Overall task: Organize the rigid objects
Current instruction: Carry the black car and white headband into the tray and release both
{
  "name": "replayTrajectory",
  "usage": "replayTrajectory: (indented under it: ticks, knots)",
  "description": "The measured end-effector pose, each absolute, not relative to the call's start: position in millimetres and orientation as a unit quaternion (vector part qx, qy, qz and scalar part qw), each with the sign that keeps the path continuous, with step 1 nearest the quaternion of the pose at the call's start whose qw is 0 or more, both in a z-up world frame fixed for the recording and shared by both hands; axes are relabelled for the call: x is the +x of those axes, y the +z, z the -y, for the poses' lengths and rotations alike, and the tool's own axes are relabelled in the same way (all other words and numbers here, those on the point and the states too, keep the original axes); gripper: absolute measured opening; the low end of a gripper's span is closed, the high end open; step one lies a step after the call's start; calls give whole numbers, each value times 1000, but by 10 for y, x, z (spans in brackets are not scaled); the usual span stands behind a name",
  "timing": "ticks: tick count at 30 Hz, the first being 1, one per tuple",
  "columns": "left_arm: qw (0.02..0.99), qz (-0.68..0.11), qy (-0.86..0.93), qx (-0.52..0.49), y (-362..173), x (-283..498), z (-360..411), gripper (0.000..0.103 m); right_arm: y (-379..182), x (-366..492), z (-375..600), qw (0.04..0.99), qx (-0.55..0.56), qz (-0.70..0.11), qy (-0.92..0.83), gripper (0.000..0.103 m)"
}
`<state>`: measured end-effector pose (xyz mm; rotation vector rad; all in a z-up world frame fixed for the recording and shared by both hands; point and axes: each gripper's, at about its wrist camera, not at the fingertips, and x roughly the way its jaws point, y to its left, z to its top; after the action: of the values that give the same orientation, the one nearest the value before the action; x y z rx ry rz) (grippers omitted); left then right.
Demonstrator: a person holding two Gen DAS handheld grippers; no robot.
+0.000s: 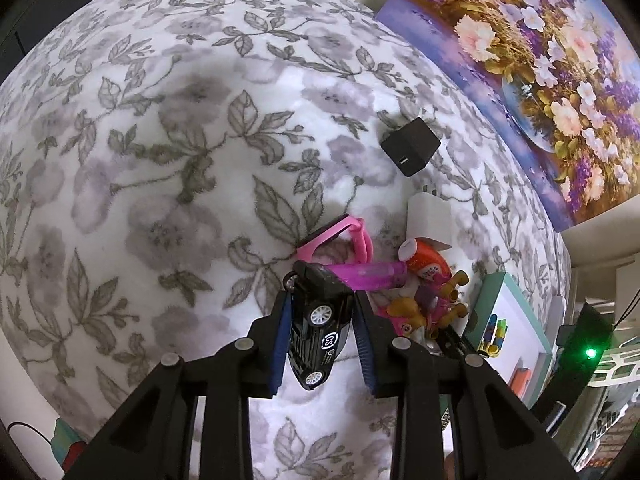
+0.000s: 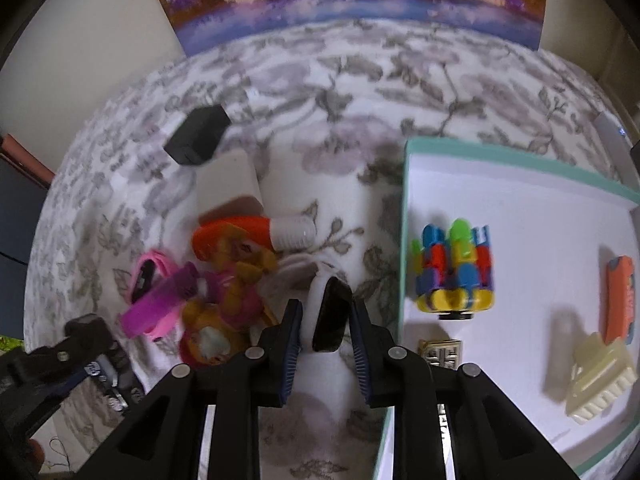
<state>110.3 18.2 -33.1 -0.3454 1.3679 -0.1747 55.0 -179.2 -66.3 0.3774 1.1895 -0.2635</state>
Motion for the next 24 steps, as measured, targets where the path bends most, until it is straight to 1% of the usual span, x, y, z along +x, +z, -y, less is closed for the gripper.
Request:
replayTrajectory:
  ticks: [6, 7, 10, 15, 19, 24]
  knots:
    - [749, -637, -78, -165, -398, 1117, -184, 32, -701, 605, 1677, 813, 121, -554, -133, 24]
    - [747, -638, -79, -168, -403, 1118, -185, 32, -704, 603, 1661, 814, 117, -554, -133, 23]
    - [746, -637, -81, -178, -387, 1119, -209, 32, -683, 571, 1673, 814, 130, -551, -135, 19]
    - [754, -625, -82, -183, -290, 1113, -241, 32, -562, 500, 1771, 817, 154, -539, -131, 19]
    - [763, -615, -81, -185, -202, 1098, -257, 32, -373, 454, 1788, 830, 135, -521, -147, 19]
    - [774, -602, -82, -177, -92, 1076, -241, 32, -166, 364, 1882, 839, 154, -500, -148, 19]
